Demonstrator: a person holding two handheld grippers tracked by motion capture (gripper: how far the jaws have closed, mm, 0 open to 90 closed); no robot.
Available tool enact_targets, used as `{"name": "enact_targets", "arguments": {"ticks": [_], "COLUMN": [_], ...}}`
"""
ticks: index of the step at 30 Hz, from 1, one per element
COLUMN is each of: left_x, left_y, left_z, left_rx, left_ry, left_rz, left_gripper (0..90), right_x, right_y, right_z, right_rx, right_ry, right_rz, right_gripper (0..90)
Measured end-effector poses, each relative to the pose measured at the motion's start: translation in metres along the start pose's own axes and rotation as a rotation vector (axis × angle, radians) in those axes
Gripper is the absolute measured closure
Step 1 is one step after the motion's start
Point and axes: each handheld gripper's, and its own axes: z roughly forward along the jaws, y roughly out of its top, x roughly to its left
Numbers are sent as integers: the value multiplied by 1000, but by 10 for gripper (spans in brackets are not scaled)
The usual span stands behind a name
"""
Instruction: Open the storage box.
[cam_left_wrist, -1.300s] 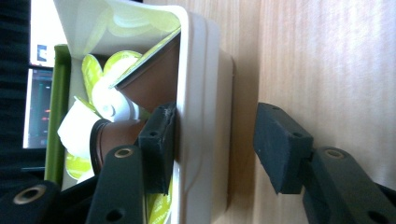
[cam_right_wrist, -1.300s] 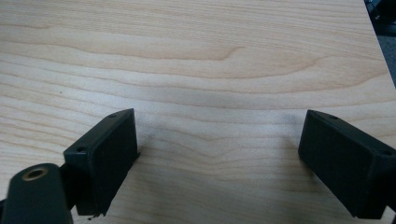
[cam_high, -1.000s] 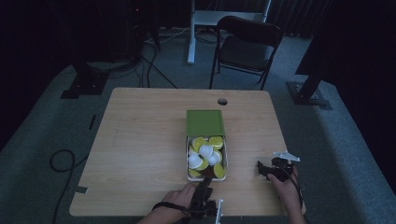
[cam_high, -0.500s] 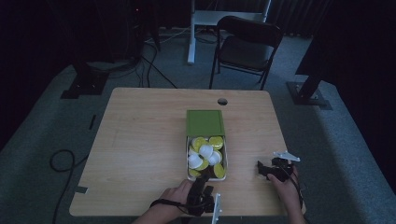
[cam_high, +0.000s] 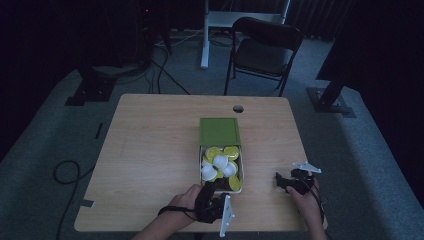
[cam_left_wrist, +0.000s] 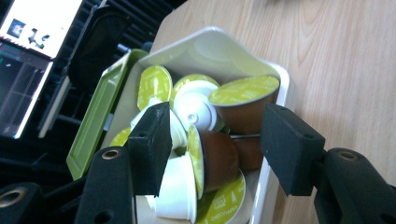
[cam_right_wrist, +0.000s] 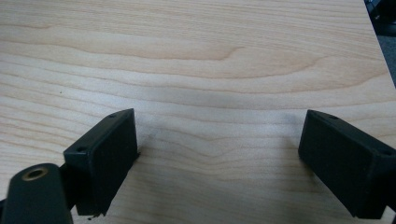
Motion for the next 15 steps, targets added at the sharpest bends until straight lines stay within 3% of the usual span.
{"name": "enact_targets", "arguments": {"ticks": [15], "left_x": [31], "left_y": [-4], "left_z": [-8], "left_rx": [-53], "left_ry": [-40], "left_rz": [-154], "left_gripper": [427], "right_x": [0], "right_y": [0], "right_z": [0], "right_rx": [0], "right_ry": [0], "right_rz": [0], "right_gripper": [111]}}
